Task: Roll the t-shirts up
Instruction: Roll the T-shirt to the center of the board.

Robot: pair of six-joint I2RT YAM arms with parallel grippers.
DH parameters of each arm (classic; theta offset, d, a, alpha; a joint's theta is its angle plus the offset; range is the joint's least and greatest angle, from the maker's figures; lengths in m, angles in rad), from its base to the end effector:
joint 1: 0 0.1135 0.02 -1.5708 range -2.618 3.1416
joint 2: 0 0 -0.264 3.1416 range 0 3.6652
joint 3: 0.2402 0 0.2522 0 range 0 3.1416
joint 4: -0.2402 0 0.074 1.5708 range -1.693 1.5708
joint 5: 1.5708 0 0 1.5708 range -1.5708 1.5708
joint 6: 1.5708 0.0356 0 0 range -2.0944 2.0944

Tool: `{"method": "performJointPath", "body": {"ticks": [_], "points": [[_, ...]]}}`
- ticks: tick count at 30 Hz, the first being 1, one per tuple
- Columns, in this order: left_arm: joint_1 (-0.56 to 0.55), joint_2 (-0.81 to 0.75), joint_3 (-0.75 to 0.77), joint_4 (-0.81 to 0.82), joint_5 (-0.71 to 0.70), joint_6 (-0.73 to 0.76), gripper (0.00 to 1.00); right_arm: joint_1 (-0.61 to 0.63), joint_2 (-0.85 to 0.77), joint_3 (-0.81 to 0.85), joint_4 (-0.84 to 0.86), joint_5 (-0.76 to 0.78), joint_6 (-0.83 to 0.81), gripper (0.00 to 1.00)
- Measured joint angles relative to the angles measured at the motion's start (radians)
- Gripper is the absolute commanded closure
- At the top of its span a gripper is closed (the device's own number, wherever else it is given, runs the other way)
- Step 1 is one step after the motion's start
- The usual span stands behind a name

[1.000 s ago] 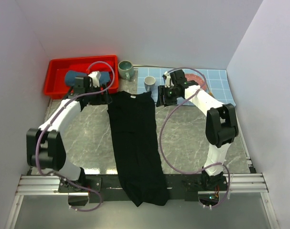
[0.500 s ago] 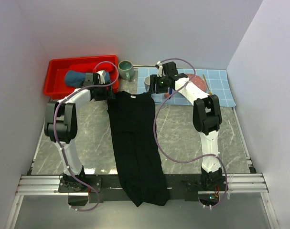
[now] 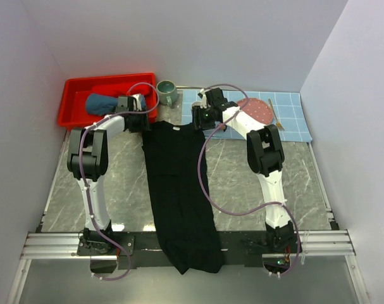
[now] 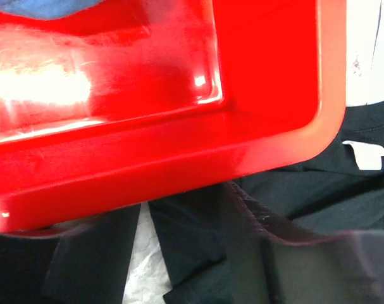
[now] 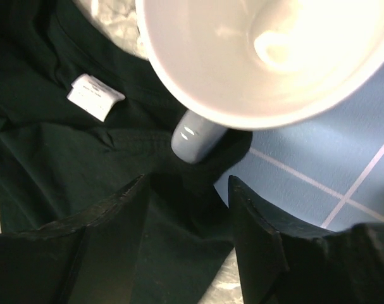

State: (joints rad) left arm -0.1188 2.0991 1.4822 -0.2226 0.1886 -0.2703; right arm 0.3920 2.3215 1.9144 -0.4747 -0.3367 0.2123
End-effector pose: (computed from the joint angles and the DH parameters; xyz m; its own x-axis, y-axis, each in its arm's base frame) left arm 0.4563 -0.0612 0.1676 -0.7765 -0.1715 -0.6063 0.0347 0.9492 -0.3128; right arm 0.4735 0.2085 0.1816 -0.8142 -0.1214 -0.5678 -0.3919 0.8364 0.3832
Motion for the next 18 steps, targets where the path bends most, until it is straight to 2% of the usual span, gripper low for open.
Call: {"method": "performJointPath", "body": {"ticks": [2, 3, 5, 6, 9, 13, 18], "points": [[-0.003, 0.008, 0.009, 0.0, 0.003, 0.003, 0.67, 0.002, 0.002, 0.008, 0.004, 0.01, 0.0, 0.5], [-0.005, 0.012, 0.011, 0.0, 0.006, 0.006, 0.7, 0.003, 0.005, 0.012, 0.005, 0.015, 0.0, 0.58], [-0.007, 0.016, 0.013, 0.003, 0.01, 0.016, 0.81, 0.003, 0.007, 0.016, 0.008, 0.023, -0.005, 0.66], [-0.008, 0.021, 0.017, 0.003, 0.015, 0.019, 0.83, 0.003, 0.008, 0.016, 0.008, 0.028, -0.005, 0.73], [-0.01, 0.026, 0.018, 0.009, 0.028, 0.026, 0.96, 0.003, 0.012, 0.016, 0.009, 0.04, -0.013, 0.83], [-0.01, 0.026, 0.018, 0.013, 0.047, 0.04, 0.99, 0.008, 0.022, 0.023, 0.01, 0.042, -0.034, 0.92], [-0.01, 0.009, -0.002, 0.025, 0.052, 0.054, 0.99, 0.012, 0.024, 0.032, 0.009, 0.035, -0.056, 0.95]]}}
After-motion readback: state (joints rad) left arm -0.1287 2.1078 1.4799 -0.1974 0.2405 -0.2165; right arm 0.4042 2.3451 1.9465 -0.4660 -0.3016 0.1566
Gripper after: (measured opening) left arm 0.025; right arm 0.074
